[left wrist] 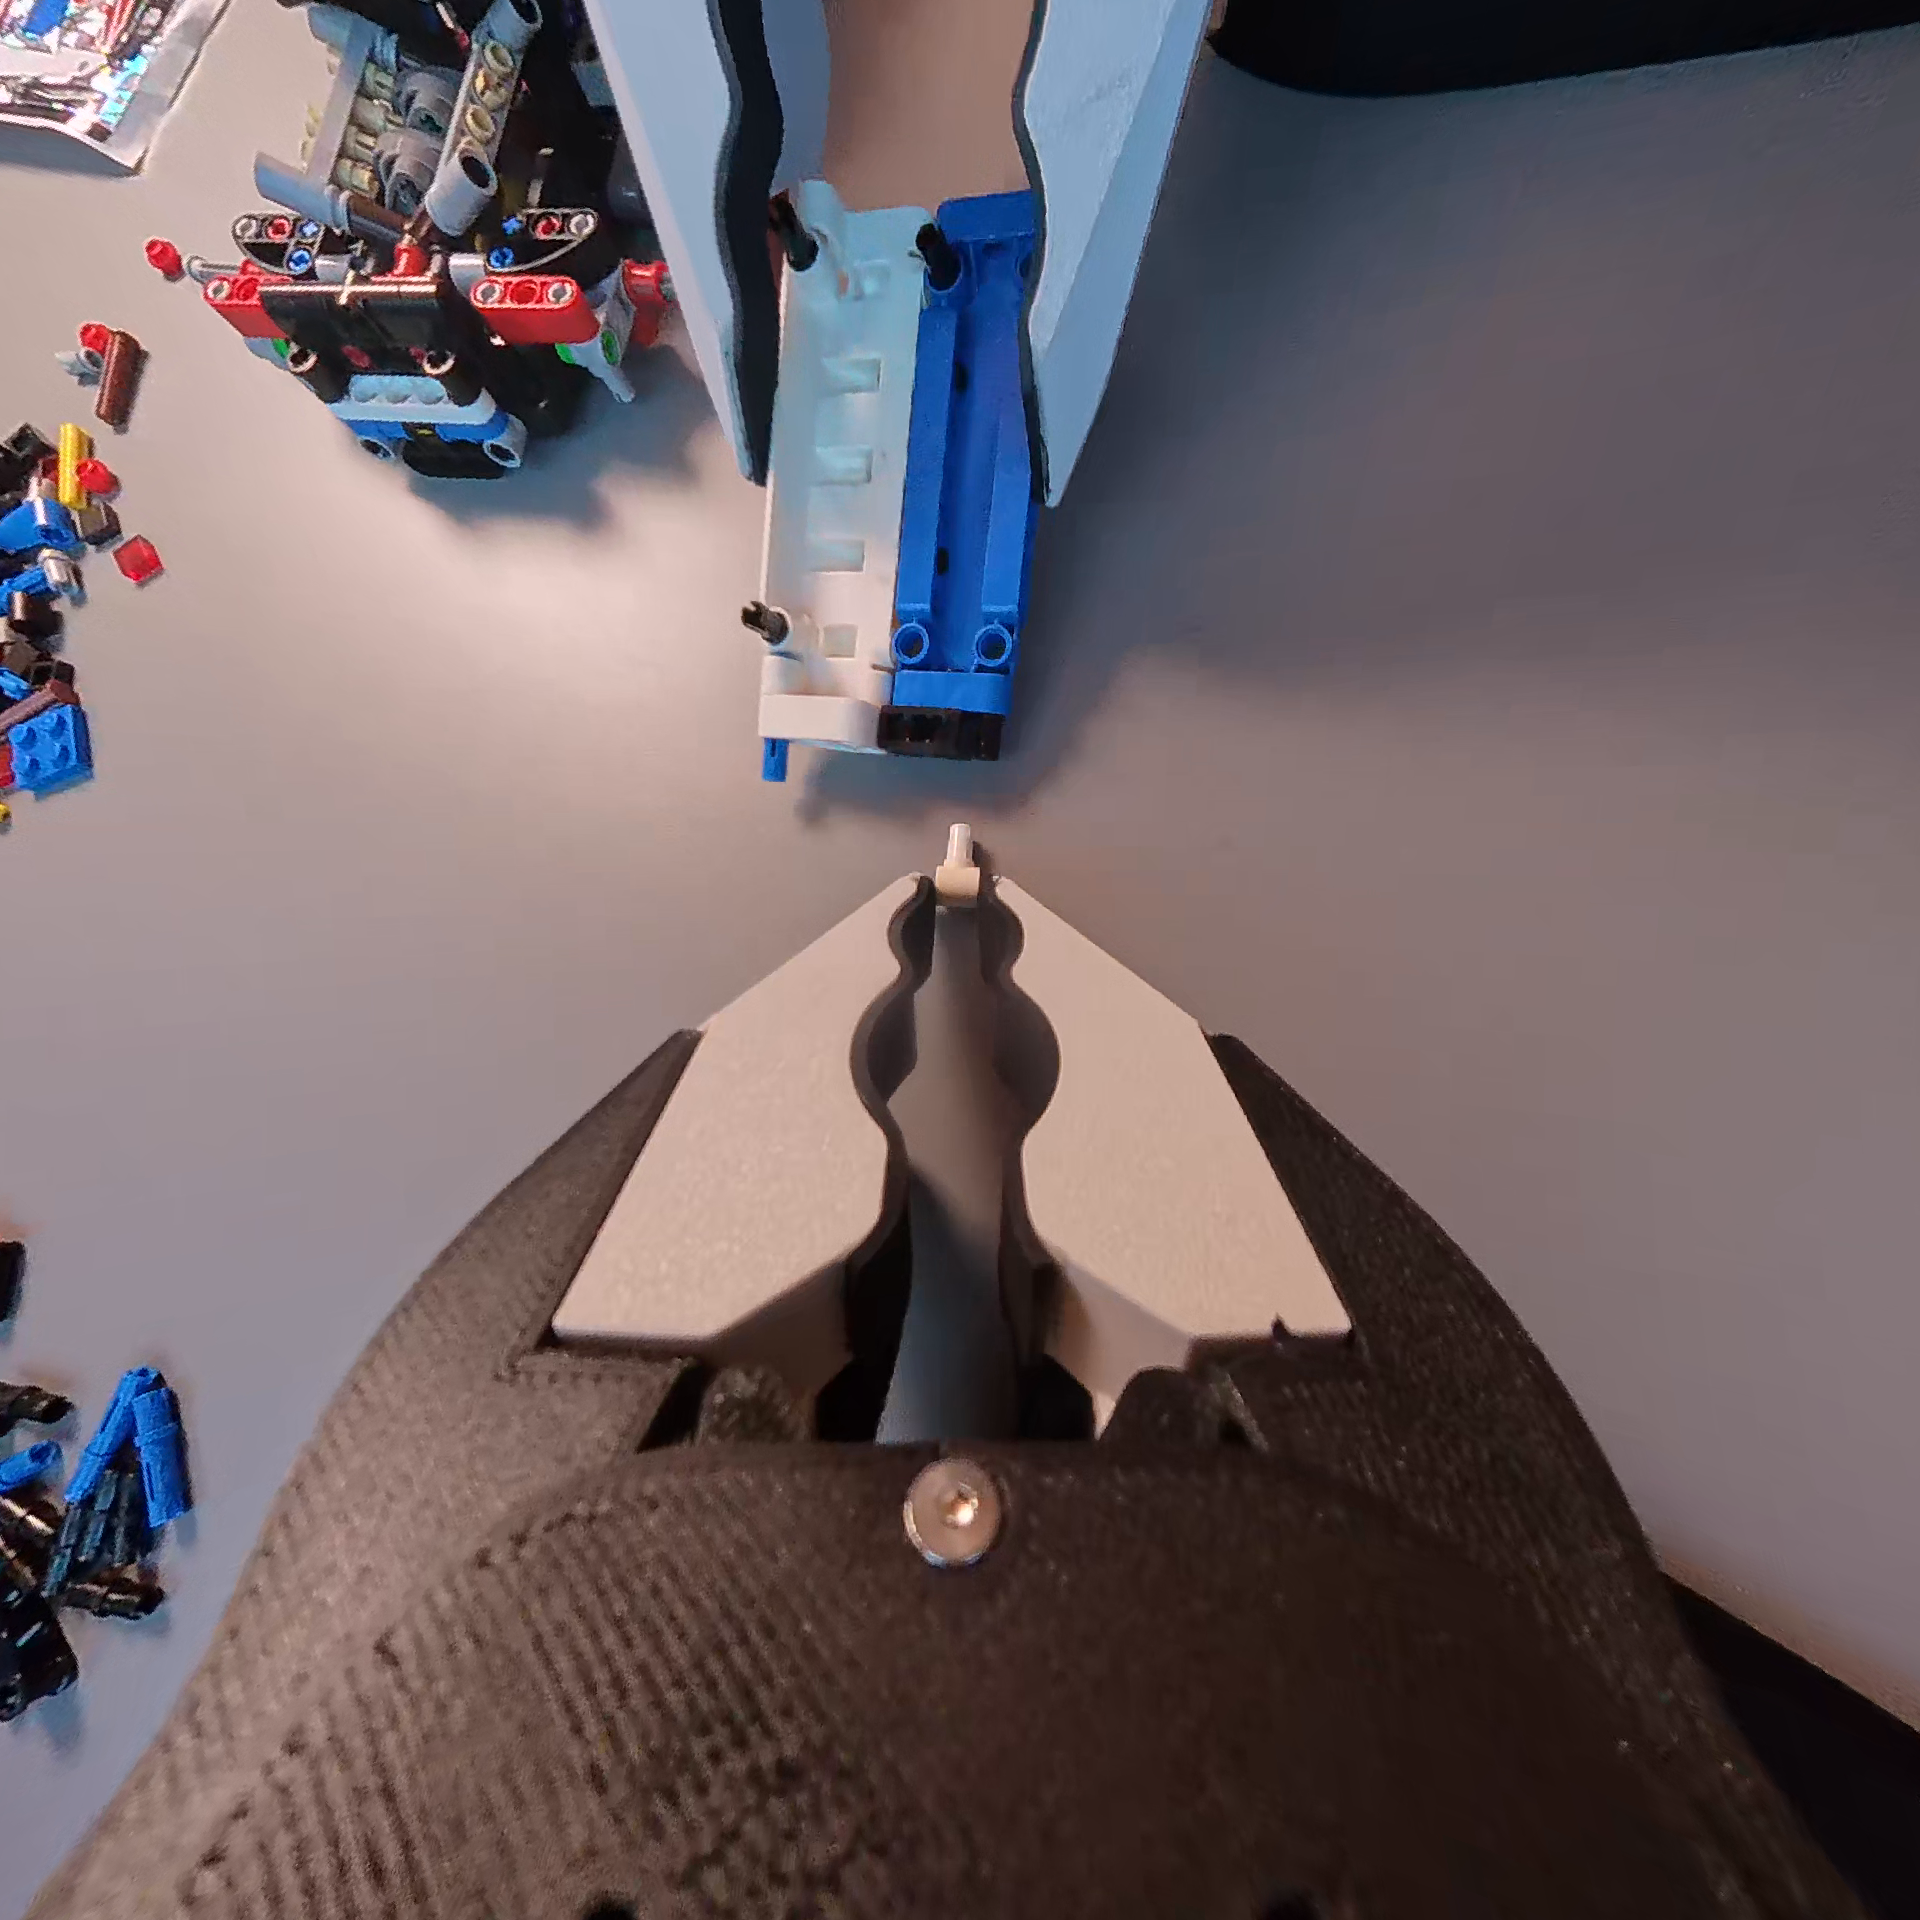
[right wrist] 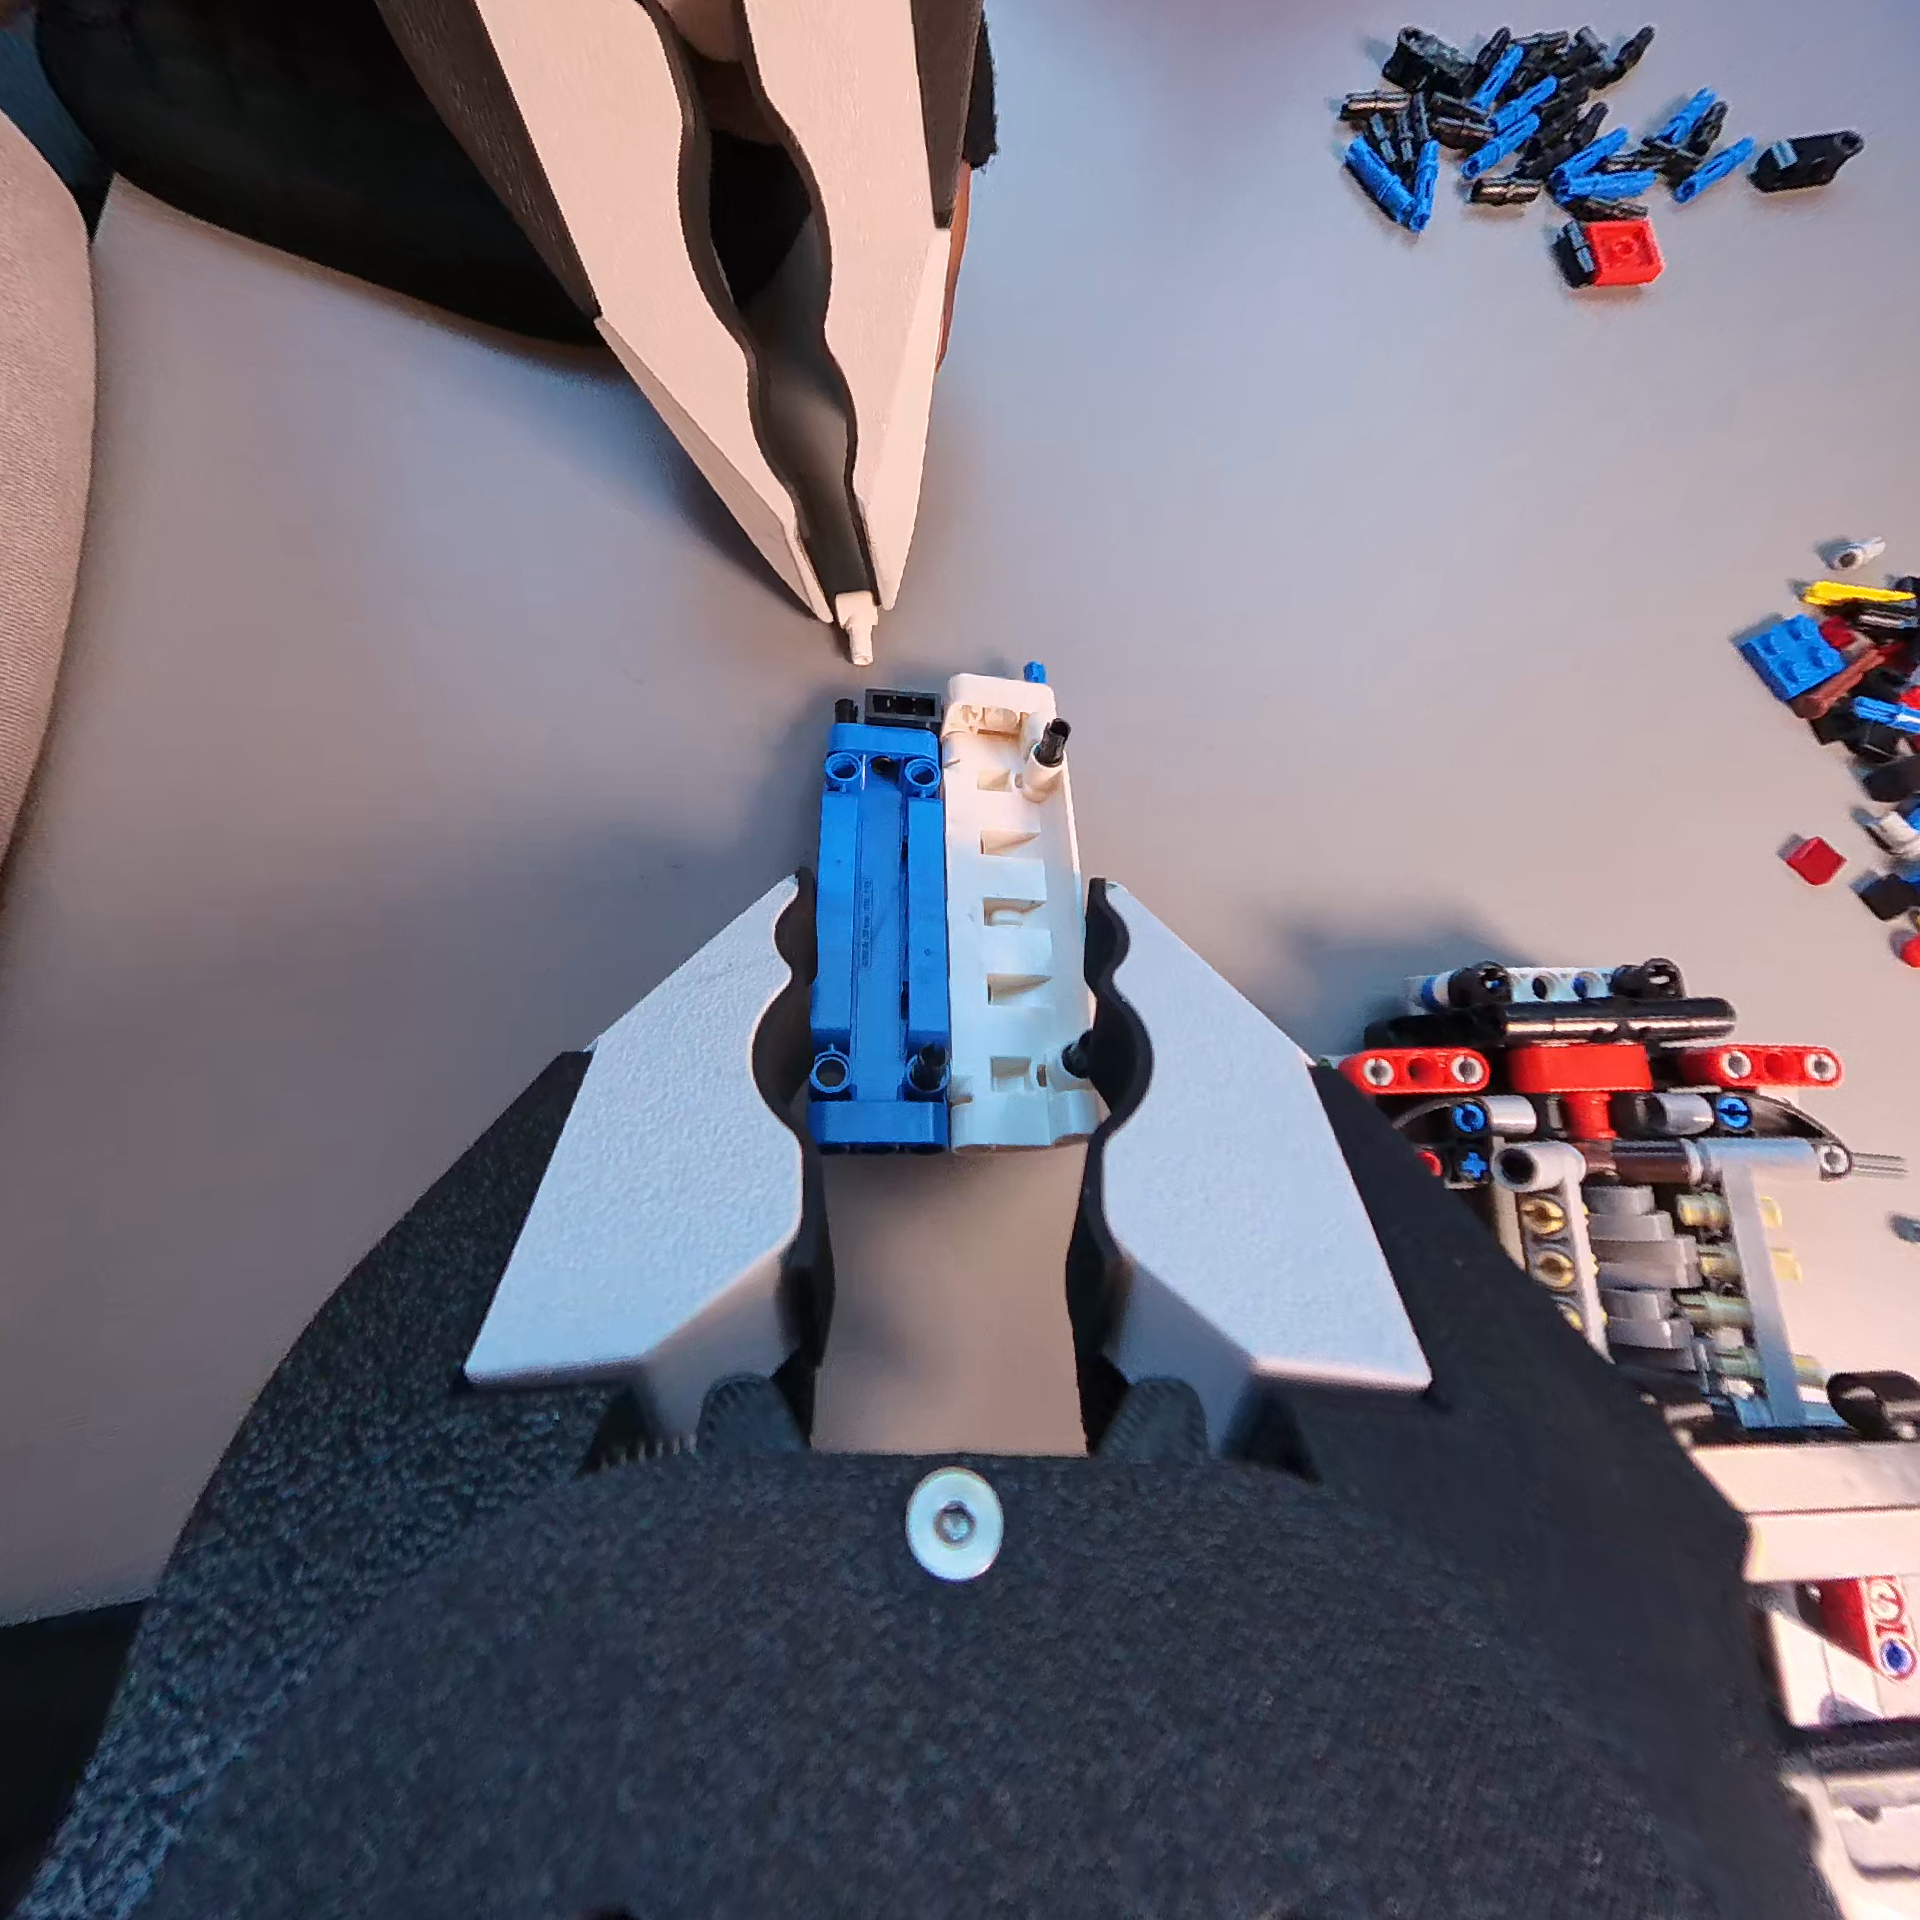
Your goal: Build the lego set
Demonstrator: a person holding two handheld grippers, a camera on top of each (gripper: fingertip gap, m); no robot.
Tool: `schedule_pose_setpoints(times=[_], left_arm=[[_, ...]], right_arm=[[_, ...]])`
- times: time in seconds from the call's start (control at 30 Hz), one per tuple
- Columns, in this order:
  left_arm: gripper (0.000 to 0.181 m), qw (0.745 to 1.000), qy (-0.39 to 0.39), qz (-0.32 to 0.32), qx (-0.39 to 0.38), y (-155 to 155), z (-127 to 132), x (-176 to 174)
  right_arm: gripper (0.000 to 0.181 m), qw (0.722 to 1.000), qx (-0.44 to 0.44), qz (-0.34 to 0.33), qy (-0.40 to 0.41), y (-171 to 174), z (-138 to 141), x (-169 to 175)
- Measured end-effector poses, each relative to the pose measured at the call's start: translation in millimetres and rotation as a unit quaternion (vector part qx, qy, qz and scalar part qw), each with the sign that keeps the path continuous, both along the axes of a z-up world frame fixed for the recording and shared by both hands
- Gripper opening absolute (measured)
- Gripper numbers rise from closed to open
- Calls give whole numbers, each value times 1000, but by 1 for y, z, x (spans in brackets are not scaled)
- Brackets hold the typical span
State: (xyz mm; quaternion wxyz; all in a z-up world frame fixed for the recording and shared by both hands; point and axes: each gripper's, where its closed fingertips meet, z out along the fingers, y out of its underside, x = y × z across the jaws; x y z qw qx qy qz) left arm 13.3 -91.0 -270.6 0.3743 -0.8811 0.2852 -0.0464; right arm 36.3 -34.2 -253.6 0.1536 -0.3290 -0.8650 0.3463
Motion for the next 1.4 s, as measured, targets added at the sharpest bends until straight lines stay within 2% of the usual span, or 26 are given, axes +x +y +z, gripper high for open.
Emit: schedule_pose_setpoints(times=[0.77,1.4], left_arm=[[6,1000,-4,7,0,1,0,-2],[9,1000,-11,19,-2,3,0,-6]], right_arm=[[50,1000,19,16,-8,-2,-15,2],[50,999,41,25,-16,-2,-16,2]])
